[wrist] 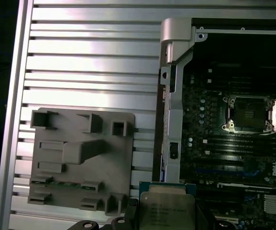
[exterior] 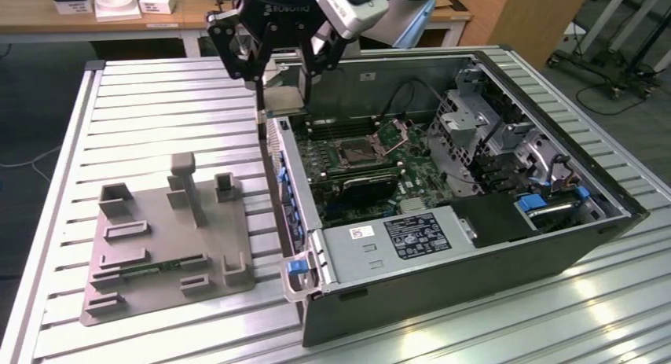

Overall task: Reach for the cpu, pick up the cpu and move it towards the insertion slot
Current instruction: 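Pick up the cpu and move it towards the insertion slot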

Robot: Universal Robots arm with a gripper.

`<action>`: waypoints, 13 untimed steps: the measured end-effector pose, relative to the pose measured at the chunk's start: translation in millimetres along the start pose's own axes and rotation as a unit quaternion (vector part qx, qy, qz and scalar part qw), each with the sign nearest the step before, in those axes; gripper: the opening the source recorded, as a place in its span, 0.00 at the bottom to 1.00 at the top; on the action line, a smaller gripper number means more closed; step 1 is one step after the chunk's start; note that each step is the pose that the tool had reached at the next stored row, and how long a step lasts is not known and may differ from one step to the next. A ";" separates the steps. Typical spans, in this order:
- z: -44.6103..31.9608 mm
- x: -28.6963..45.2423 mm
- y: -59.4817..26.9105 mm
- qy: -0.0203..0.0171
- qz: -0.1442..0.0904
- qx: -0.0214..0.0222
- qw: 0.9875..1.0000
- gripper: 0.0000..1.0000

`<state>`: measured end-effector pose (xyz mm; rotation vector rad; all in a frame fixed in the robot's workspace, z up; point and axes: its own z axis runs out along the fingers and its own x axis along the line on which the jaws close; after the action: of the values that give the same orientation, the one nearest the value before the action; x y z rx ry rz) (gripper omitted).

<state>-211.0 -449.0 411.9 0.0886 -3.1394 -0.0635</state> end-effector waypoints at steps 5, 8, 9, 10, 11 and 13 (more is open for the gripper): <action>0.0 -1.0 -0.1 0.000 0.000 0.000 1.000 0.55; 0.0 -1.6 -0.1 0.000 0.000 0.000 1.000 0.55; 0.0 -1.8 -0.1 0.000 0.000 0.000 1.000 0.55; 0.0 -1.9 -0.1 0.000 0.000 0.000 1.000 0.55; 0.0 -2.1 -0.1 0.000 0.000 0.000 1.000 0.55; 0.0 -2.6 -0.1 0.000 0.000 0.000 1.000 0.55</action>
<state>-208.4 -449.0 411.9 0.0886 -3.1394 -0.0634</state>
